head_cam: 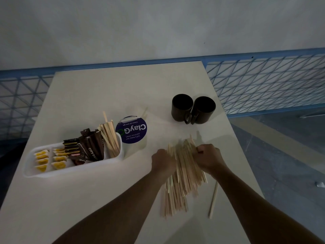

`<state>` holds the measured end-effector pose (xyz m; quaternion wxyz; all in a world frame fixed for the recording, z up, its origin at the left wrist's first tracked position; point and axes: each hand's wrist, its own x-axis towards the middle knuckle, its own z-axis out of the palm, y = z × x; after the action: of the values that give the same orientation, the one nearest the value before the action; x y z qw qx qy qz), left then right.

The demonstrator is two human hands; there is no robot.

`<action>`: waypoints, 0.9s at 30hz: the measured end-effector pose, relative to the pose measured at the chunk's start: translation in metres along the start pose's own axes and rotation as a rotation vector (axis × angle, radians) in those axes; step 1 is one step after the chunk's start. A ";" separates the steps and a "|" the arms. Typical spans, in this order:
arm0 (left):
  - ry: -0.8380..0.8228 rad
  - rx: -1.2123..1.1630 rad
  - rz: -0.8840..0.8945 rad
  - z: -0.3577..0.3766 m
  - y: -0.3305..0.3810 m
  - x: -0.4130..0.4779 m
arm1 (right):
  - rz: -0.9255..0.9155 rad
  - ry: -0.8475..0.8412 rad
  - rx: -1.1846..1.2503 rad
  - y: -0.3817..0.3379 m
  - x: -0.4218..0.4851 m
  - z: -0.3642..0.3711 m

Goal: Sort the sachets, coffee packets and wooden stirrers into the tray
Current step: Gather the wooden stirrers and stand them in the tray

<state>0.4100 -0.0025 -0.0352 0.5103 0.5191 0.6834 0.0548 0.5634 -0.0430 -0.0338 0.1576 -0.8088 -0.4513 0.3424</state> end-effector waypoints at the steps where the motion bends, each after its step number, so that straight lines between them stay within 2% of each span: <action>1: 0.000 -0.034 -0.013 -0.001 0.002 0.000 | 0.004 0.009 0.013 0.000 0.000 -0.001; 5: -0.031 -0.128 -0.053 -0.011 0.003 0.001 | -0.004 0.038 0.010 -0.008 -0.002 0.001; 13: -0.164 -0.521 -0.079 -0.037 0.006 -0.006 | -0.035 0.058 0.021 -0.036 -0.009 0.011; 27: -0.114 -0.608 0.056 -0.104 0.000 -0.004 | -0.106 0.040 0.177 -0.107 -0.004 0.046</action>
<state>0.3312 0.0417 0.0171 0.6781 0.3633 0.5915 0.2416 0.4636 0.0090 -0.0047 0.2555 -0.7733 -0.4584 0.3558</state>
